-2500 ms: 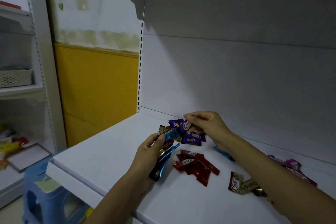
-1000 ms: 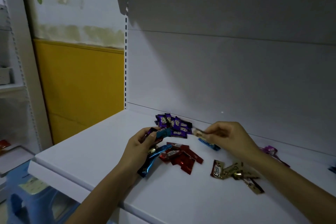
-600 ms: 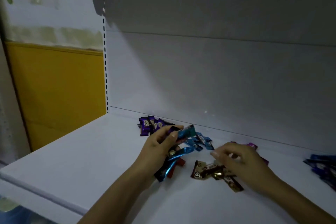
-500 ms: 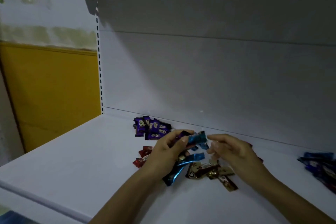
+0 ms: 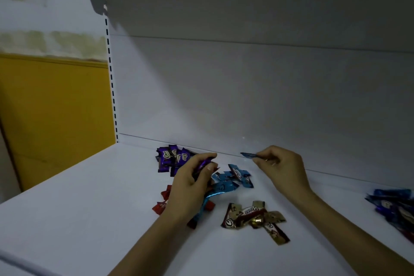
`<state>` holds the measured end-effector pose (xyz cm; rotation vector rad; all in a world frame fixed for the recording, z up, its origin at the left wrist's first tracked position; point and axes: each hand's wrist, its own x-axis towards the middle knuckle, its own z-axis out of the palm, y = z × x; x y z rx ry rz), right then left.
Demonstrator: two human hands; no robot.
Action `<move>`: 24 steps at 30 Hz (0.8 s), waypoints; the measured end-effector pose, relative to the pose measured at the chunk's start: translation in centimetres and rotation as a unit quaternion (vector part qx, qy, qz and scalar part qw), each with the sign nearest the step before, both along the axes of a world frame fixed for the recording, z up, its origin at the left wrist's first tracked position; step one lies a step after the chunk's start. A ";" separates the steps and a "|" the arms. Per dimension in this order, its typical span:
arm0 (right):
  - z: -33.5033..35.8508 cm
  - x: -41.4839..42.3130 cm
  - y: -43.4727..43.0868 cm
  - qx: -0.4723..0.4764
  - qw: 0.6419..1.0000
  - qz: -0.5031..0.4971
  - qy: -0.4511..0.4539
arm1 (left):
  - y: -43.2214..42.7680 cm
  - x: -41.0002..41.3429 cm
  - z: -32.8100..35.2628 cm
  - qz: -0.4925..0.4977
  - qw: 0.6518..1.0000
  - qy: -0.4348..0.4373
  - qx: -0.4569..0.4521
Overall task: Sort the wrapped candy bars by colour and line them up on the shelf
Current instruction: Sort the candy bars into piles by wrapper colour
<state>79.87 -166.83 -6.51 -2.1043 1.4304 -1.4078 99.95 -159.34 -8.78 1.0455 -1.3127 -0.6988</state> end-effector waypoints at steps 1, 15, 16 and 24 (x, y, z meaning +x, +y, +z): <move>-0.5 0.3 -0.4 0.006 0.999 0.002 0.034 | -0.1 0.1 -0.1 0.012 1.000 -0.003 -0.012; 0.6 5.8 5.6 0.197 0.941 0.273 -0.042 | 0.1 0.0 0.2 0.021 0.996 0.029 -0.076; 0.7 6.0 5.9 0.216 0.936 0.271 -0.064 | 0.1 0.1 0.2 0.020 0.996 0.052 -0.067; 0.7 7.1 6.9 0.239 0.921 0.245 -0.188 | -0.5 -0.3 -0.2 -0.010 0.991 0.131 -0.004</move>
